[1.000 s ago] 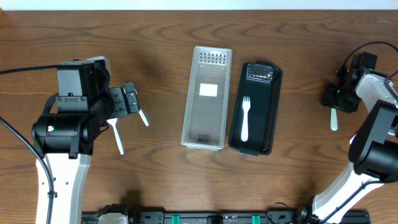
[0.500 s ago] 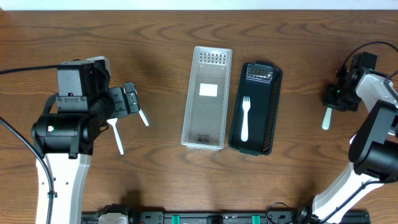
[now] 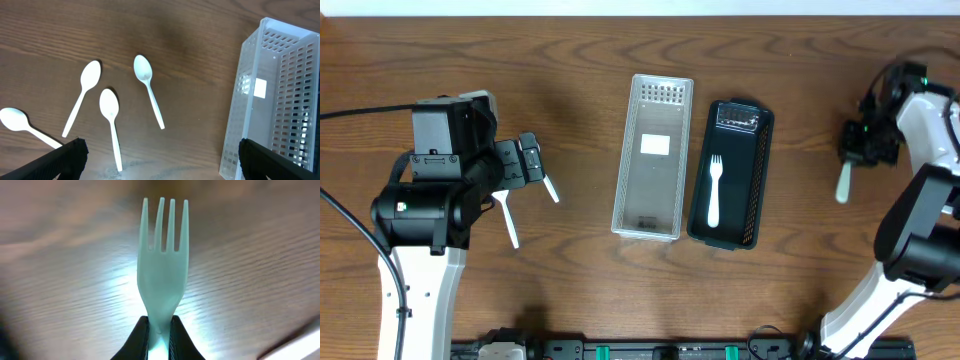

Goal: Pack container
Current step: 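Carry the fork into the dark green basket and release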

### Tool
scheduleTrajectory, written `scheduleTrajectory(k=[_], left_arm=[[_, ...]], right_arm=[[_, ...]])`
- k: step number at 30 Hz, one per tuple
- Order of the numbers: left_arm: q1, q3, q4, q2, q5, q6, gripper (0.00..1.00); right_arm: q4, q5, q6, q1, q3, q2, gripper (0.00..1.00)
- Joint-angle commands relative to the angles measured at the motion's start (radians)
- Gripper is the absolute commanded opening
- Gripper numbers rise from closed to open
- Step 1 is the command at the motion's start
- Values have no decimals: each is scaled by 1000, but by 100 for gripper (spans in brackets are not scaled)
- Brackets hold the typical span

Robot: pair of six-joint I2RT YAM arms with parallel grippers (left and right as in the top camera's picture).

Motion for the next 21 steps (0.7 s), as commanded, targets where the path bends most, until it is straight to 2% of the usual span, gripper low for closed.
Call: scheduleTrajectory(k=[1,6,12,15,21], left_arm=[[-1,17,-2,0,-8,18,98],[-1,17,-3,0,-8,18,98],[-1,17,-3,0,-9,18,98],[-1,17,-3,0,-8,18,98],[-1,17,-3,0,-9,26,98]], right_arm=[[-27,-63,72,95,95,-156,1],[-29,-89,245,277,102,-298,2],[-32,-45,416,507,78,-302,1],[-26,2,512,578,13,-283,1],[84,0,546,655,-180,-259,2]])
